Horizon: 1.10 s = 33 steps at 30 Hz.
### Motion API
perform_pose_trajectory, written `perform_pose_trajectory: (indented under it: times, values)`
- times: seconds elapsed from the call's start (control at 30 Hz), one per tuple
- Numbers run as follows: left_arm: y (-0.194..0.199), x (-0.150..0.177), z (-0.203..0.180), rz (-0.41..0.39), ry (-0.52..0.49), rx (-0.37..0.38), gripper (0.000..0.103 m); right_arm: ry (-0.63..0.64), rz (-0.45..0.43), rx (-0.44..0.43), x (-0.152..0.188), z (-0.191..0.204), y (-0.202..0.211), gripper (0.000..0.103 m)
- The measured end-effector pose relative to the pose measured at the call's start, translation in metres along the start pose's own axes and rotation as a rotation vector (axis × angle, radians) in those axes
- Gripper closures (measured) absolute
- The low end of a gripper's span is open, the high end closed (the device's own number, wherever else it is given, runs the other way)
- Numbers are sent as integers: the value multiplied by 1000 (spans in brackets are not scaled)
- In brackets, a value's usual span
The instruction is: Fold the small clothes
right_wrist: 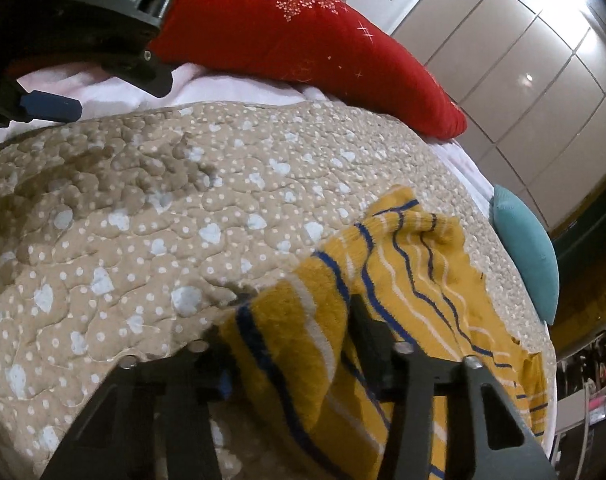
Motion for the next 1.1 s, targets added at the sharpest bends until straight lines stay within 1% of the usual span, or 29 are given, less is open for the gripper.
perform_pose_trajectory:
  times: [0.07, 0.17, 0.23, 0.33, 0.37, 0.43, 0.47, 0.53, 0.6, 0.63, 0.67, 0.7, 0.77, 0.8, 0.83, 0.9, 0.97, 1.0, 1.1]
  values:
    - [-1, 1, -3, 1, -4, 11, 16, -10, -6, 13, 1, -2, 2, 74]
    - [-3, 2, -7, 5, -9, 21, 16, -45, -16, 15, 3, -6, 8, 83]
    - [-4, 1, -7, 1, -5, 18, 16, -79, -25, 1, 3, -12, 11, 87]
    - [-3, 2, -11, -8, -1, 20, 16, -169, -45, -51, 0, -29, 20, 91]
    - [-2, 2, -13, -15, -2, 21, 16, -209, -53, -71, -1, -38, 25, 92]
    - [0, 5, -21, -31, -21, 20, 16, -312, -86, -89, -2, -68, 41, 92]
    - [2, 7, -27, -35, -35, 24, 16, -369, -105, -94, 1, -88, 49, 92]
    - [6, 15, -42, -41, -74, 49, 16, -510, -145, -86, 16, -141, 68, 92]
    - [8, 26, -60, -46, -124, 74, 16, -666, -177, -75, 46, -194, 88, 92]
    - [9, 35, -73, -40, -158, 94, 16, -767, -193, -65, 71, -226, 98, 92]
    - [8, 43, -86, -25, -188, 120, 16, -837, -201, -54, 93, -248, 106, 92]
    - [8, 51, -97, -8, -210, 146, 16, -934, -202, -29, 129, -275, 114, 92]
    - [8, 69, -124, 27, -263, 204, 16, -1028, -185, 7, 178, -298, 120, 92]
    - [9, 82, -146, 48, -312, 238, 16, -1067, -158, 26, 208, -305, 121, 92]
    - [10, 91, -159, 59, -349, 253, 16, -1089, -134, 32, 228, -306, 120, 92]
    - [11, 115, -194, 81, -460, 276, 16, -1135, -87, 12, 264, -301, 113, 92]
    - [14, 135, -216, 105, -528, 290, 16, -1164, -73, -35, 282, -293, 106, 92]
    - [14, 149, -231, 131, -571, 300, 16, -1173, -71, -58, 287, -289, 102, 92]
    - [15, 178, -261, 187, -638, 318, 16, -1159, -89, -81, 289, -285, 100, 92]
Point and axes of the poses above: each gripper's, at about its wrist camera, not at the fingertips, and y roughly against the way its jaws point, z to its left, x to its underside, the point moved 7 cm from there along -y, roughly the way its jaws point, and after that the axes turned 1 degree about z, right-handed, at the moved point
